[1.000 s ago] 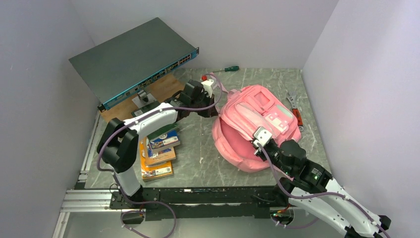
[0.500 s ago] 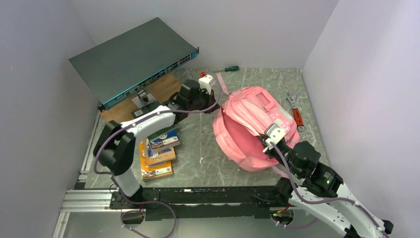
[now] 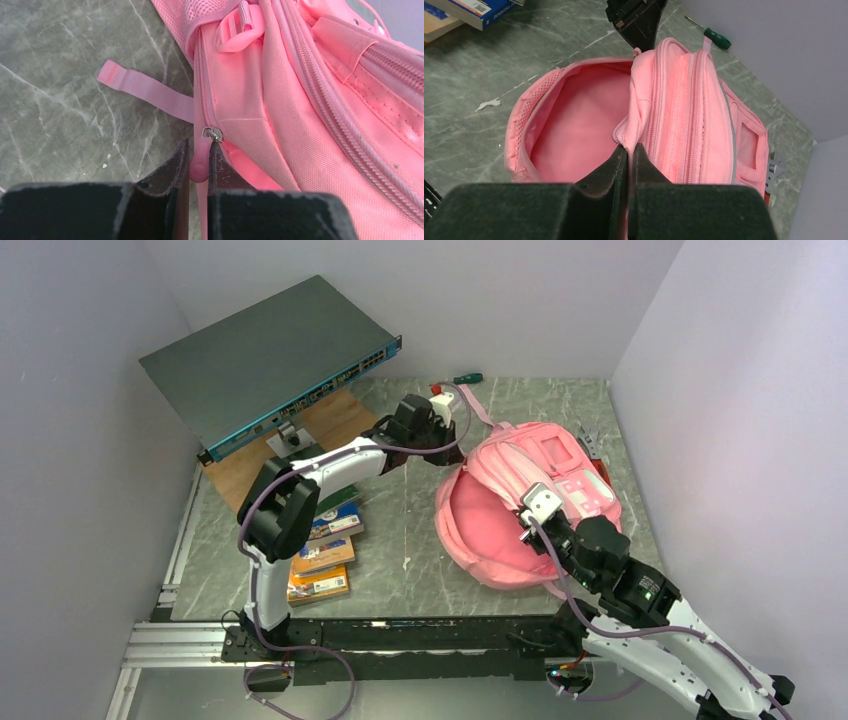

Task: Pack the student bag
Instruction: Unzip the student bag at the center of the board.

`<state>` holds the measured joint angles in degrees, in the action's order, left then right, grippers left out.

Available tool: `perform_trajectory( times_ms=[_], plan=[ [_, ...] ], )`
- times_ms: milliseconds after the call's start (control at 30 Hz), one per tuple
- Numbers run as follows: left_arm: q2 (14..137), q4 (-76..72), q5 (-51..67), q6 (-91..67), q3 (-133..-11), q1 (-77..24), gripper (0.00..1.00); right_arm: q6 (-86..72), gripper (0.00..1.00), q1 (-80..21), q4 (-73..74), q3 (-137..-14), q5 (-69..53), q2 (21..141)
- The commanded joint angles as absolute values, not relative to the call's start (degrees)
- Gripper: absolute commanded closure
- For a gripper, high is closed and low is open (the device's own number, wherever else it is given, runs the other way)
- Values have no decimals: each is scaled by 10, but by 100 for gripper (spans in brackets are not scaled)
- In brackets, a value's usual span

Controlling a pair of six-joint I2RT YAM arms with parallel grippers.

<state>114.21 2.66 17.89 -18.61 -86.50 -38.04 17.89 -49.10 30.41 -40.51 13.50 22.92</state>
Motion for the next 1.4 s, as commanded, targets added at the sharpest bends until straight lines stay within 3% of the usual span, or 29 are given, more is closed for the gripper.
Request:
perform_trajectory(
  times_ms=[0,133,167,400,533,567,700,967,1033,1067,1133,1167,1200,1367],
  plan=[
    [1159,5,71,-185,-855,-316,100,190,100,-498,176,-464,126,193],
    [1127,43,100,-191,-875,-316,100,199,100,-498,145,-418,161,202],
    [1106,61,96,-195,-874,-316,96,203,100,-498,140,-410,167,209],
    [938,133,85,-235,-779,-297,37,287,100,-482,92,-348,148,287],
    [842,163,120,-259,-723,-286,21,309,100,-427,107,-343,118,332],
    [820,175,125,-259,-717,-286,11,305,100,-407,116,-345,111,341],
    [723,231,125,-243,-687,-286,6,280,100,-345,184,-372,87,374],
    [522,277,93,-220,-607,-285,4,265,98,-341,294,-397,103,344],
    [488,297,67,-218,-602,-285,3,256,75,-341,319,-406,102,349],
    [471,302,50,-215,-601,-285,3,244,54,-341,329,-415,95,359],
    [443,312,27,-209,-602,-285,2,177,26,-341,332,-447,71,386],
    [429,316,16,-205,-603,-285,1,126,5,-342,328,-469,44,404],
    [418,322,6,-201,-606,-285,1,81,1,-344,321,-490,14,424],
    [363,341,-29,-183,-607,-285,0,-222,0,-382,186,-548,-14,557]
  ],
)
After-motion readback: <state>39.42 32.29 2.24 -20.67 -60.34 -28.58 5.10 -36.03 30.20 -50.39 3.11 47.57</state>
